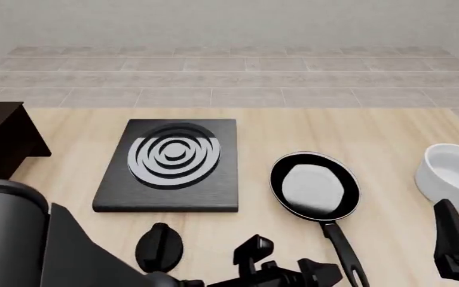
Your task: Put the frying pan on top of the cabinet.
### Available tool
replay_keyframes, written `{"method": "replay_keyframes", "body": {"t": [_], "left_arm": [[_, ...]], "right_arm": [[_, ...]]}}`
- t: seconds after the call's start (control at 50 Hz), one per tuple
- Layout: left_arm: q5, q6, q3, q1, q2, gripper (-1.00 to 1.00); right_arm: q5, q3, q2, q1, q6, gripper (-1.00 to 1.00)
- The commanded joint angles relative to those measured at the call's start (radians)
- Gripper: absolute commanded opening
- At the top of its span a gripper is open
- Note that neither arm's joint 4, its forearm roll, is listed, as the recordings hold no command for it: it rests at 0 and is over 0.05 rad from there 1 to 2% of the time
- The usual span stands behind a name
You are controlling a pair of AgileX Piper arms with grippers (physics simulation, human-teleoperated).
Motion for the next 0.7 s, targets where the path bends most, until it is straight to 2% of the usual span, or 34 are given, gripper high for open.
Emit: {"method": "replay_keyframes", "body": {"t": [0.02, 0.7], "left_arm": [[0.006, -0.008, -0.031, -0.001, 0.028, 1.00], [0.026, -0.008, -0.107, 0.019, 0.104, 1.00]], "right_arm": [[0.000, 0.000, 0.001, -0.002, 0.004, 1.00], [-0.003, 0.000, 0.004, -0.009, 0.017, 1.00]]}}
